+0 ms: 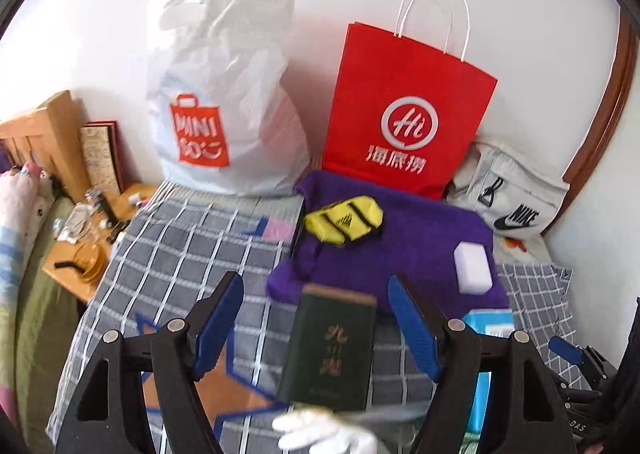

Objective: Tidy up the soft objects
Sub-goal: 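Grasp the green tissue pack with the right tool while the left tool grasps the white glove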

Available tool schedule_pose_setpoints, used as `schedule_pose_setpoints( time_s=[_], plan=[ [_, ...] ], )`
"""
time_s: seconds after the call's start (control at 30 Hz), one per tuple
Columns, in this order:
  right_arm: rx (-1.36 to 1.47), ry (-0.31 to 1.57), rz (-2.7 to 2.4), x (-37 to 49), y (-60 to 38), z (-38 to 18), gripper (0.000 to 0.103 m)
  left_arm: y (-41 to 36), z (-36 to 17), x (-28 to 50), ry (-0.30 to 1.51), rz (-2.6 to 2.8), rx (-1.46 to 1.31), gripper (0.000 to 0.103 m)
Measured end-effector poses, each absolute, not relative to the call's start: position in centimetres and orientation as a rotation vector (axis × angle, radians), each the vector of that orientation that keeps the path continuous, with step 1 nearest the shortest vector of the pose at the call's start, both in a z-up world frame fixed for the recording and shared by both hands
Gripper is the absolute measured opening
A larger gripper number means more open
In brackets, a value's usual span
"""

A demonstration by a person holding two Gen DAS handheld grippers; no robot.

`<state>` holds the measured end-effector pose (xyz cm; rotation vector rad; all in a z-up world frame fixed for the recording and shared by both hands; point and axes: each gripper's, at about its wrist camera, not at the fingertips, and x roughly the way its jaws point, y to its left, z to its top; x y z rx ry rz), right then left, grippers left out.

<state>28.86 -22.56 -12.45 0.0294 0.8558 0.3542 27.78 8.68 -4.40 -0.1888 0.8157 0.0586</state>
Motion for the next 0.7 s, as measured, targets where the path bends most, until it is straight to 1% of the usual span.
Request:
schedule_pose_setpoints(
  time_s=[0.13, 0.33, 0.7],
  plan=[
    [0.02, 0.891, 0.358, 25.5, -22.8, -13.6, 0.077, 8.3, -5.2, 24.8, 0.82, 0.026, -0.199, 0.073],
    [0.012, 0.909, 0.306, 21.1, -23.4, -15.8, 0.077, 7.9, -7.8, 21.1, 0.862, 0.005, -0.219, 0.073],
    [0.0, 0.964, 0.263, 15.0, -22.0, -20.3, 0.077, 8.2, -11.5, 16.4, 0.894, -0.004, -0.217, 0.073]
  ],
)
